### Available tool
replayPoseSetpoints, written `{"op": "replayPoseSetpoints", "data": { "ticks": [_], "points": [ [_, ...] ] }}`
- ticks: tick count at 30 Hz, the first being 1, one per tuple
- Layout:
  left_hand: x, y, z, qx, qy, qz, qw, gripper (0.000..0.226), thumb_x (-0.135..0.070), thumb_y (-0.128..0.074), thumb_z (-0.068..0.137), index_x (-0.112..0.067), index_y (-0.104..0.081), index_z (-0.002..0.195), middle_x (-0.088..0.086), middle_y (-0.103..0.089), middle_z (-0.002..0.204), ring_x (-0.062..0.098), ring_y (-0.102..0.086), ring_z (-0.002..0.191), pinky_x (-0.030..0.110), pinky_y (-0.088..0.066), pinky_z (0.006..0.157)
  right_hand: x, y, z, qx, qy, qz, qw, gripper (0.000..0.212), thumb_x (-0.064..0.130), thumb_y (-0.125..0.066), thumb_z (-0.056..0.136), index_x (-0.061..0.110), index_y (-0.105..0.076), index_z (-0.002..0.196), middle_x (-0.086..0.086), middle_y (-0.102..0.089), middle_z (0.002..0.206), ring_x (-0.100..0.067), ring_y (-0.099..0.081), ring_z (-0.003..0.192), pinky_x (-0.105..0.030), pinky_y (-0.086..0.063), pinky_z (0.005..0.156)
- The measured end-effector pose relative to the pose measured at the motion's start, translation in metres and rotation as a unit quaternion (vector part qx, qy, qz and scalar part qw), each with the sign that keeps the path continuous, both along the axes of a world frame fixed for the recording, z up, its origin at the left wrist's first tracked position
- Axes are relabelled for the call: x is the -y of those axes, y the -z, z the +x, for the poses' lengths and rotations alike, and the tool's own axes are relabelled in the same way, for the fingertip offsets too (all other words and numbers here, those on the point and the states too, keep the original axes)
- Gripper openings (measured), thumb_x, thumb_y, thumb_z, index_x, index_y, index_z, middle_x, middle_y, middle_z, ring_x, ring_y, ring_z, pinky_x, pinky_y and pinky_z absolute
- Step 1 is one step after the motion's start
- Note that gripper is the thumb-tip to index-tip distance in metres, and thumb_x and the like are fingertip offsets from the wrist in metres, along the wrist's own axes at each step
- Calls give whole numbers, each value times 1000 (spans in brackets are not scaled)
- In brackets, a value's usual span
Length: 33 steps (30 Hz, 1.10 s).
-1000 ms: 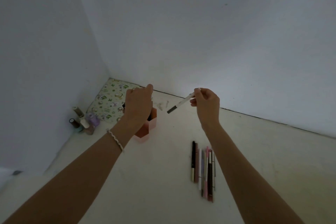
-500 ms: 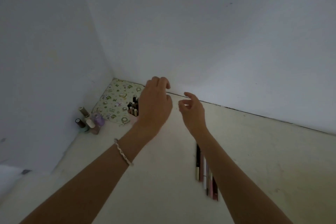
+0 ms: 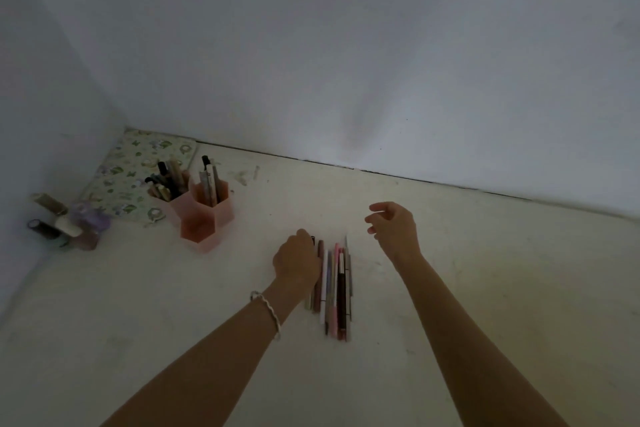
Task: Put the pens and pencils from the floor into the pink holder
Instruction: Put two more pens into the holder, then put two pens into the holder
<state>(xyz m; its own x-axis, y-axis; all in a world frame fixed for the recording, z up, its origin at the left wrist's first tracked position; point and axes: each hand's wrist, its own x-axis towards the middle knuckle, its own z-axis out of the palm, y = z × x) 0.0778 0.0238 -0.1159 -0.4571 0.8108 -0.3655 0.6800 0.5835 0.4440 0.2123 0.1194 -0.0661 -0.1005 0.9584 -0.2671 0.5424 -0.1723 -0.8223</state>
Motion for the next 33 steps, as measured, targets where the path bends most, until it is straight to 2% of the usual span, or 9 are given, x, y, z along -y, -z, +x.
{"op": "replayPoseSetpoints", "data": {
  "ticks": [4, 7, 11, 16, 18, 21, 23, 28, 33],
  "points": [
    [-6, -8, -2, -2, -19, 21, 1000, 46, -25, -53, 96, -5, -35, 134, 14, -60, 115, 29, -62, 100, 36, -49, 78, 1, 18, 10, 36, -9, -24, 999, 22, 3, -55, 87, 4, -67, 106, -12, -71, 89, -18, -66, 67, -31, -53, 63],
    [-12, -30, -20, 6, -40, 89, 995, 52, -14, -57, 91, -11, -34, 138, 14, -57, 113, 28, -61, 95, 36, -52, 76, -2, 31, 7, 139, -48, -48, 988, 17, 12, -57, 88, 1, -68, 96, -13, -70, 87, -27, -68, 80, -33, -54, 75],
    [-13, -63, -40, 1, -30, 197, 980, 56, -11, -56, 89, -21, -37, 141, 9, -55, 105, 24, -59, 86, 36, -53, 75, 5, 46, -13, 261, -96, -50, 959, 32, 36, -60, 91, 7, -58, 79, -4, -55, 71, -24, -60, 73, -26, -42, 64],
    [-8, -87, -66, -19, -41, 292, 955, 43, -11, -59, 88, -21, -49, 129, 3, -54, 96, 11, -52, 73, 10, -36, 57, 8, 50, -40, 282, -136, 4, 950, 28, 23, -54, 91, 12, -46, 66, -2, -52, 69, -22, -56, 69, -26, -42, 60],
    [-5, -102, -89, -33, -68, 350, 934, 42, -12, -60, 87, -23, -52, 127, 2, -57, 96, 10, -52, 74, 13, -38, 61, -3, 35, -47, 280, -140, 29, 949, 28, 21, -53, 90, 9, -45, 66, -3, -48, 66, -23, -53, 68, -26, -38, 58],
    [1, -127, -139, -68, -118, 438, 888, 38, -12, -60, 87, -22, -52, 123, 5, -59, 93, 15, -59, 76, 32, -54, 69, -25, -5, -63, 222, -94, 118, 963, 20, 21, -53, 89, 3, -54, 83, -9, -55, 72, -26, -52, 68, -29, -37, 59],
    [5, -135, -167, -90, -137, 442, 882, 37, -11, -60, 87, -23, -51, 122, 6, -60, 93, 17, -61, 76, 37, -57, 70, -31, -35, -80, 118, -58, 157, 979, 17, 20, -53, 90, 4, -54, 84, -6, -58, 70, -23, -53, 65, -27, -36, 53],
    [13, -115, -187, -169, -77, 321, 929, 30, -14, -58, 91, -20, -51, 120, 6, -64, 94, 20, -59, 79, 33, -49, 70, -9, -79, -130, -182, 6, 144, 973, 10, 11, -53, 92, 5, -60, 89, -4, -68, 71, -12, -65, 60, -28, -55, 63],
    [19, -98, -194, -298, -15, 224, 928, 27, -17, -58, 88, -18, -66, 114, 4, -62, 120, 24, -54, 112, 39, -40, 95, 21, -79, -164, -296, 1, 124, 947, 10, 9, -53, 94, 10, -61, 88, -9, -71, 80, -23, -70, 75, -35, -59, 75]
  ]
}}
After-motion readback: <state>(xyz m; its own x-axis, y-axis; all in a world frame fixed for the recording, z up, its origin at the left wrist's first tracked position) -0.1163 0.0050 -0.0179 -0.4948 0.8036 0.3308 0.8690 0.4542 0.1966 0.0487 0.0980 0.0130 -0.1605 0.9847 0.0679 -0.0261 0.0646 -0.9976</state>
